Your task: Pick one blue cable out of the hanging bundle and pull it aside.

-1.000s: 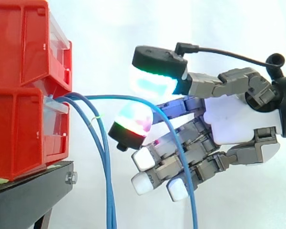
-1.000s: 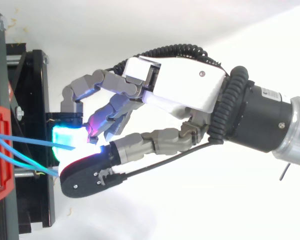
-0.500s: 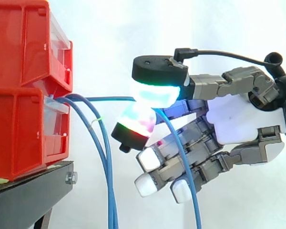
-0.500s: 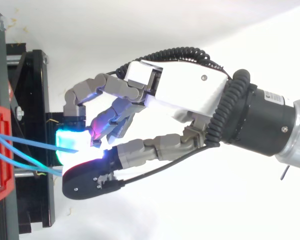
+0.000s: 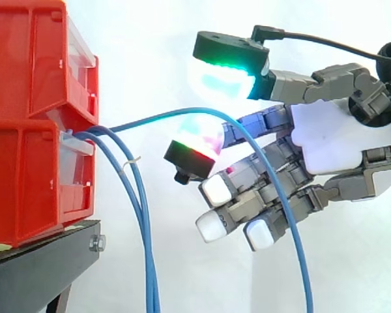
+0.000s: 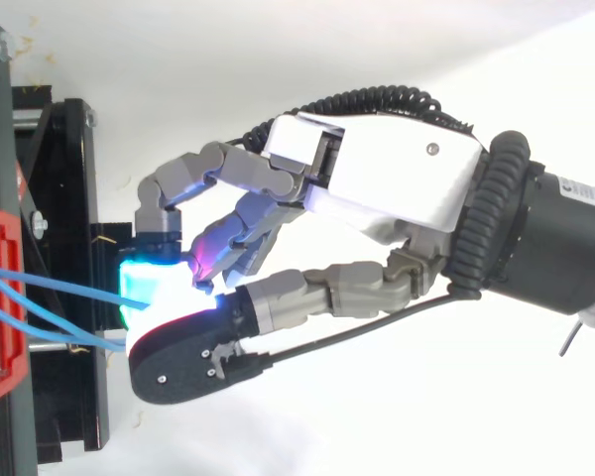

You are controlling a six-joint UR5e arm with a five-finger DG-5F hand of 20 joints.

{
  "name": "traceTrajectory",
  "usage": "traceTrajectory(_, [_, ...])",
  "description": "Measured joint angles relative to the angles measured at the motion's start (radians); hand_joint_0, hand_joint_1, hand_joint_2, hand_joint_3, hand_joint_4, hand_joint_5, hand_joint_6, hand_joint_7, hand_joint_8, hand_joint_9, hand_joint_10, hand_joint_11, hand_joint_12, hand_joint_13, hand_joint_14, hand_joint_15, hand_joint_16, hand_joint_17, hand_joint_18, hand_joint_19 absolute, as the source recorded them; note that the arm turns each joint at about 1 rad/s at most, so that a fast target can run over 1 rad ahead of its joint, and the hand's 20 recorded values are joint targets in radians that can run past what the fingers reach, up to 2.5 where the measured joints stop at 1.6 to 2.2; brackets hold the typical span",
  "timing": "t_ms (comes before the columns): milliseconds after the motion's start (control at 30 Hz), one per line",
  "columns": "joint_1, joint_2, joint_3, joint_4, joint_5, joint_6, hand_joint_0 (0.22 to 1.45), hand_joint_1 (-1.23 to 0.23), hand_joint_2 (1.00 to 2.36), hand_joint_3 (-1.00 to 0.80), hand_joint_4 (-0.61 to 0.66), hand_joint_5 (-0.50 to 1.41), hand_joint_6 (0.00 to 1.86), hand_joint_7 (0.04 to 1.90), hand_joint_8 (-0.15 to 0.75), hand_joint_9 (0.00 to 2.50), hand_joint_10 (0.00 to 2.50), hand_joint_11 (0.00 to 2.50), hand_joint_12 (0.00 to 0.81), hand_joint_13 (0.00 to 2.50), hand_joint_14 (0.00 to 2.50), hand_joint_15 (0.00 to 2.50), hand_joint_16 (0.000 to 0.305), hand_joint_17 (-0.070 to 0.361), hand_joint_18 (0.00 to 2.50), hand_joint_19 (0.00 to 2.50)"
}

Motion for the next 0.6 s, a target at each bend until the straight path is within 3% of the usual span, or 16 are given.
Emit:
traceTrajectory(167, [0.0, 0.0, 0.0, -0.003, 0.0, 0.0, 0.54, -0.73, 1.01, -0.02, 0.04, -0.08, 0.91, 1.25, 0.388, 1.06, 0.01, 0.55, 0.427, 0.84, 0.01, 0.42, 0.065, 0.147, 0.99, 0.42])
traceTrajectory(367, [0.0, 0.001, 0.0, -0.004, 0.001, 0.0, 0.55, -0.77, 1.01, 0.06, -0.06, -0.06, 0.9, 1.28, 0.38, 1.09, 0.01, 0.54, 0.426, 0.88, 0.01, 0.43, 0.066, 0.149, 1.03, 0.41])
traceTrajectory(600, [0.0, 0.0, -0.001, -0.015, 0.0, 0.0, 0.56, -0.78, 1.0, 0.09, -0.07, -0.05, 0.89, 1.28, 0.383, 1.13, 0.01, 0.52, 0.43, 0.89, 0.01, 0.43, 0.067, 0.151, 1.04, 0.4])
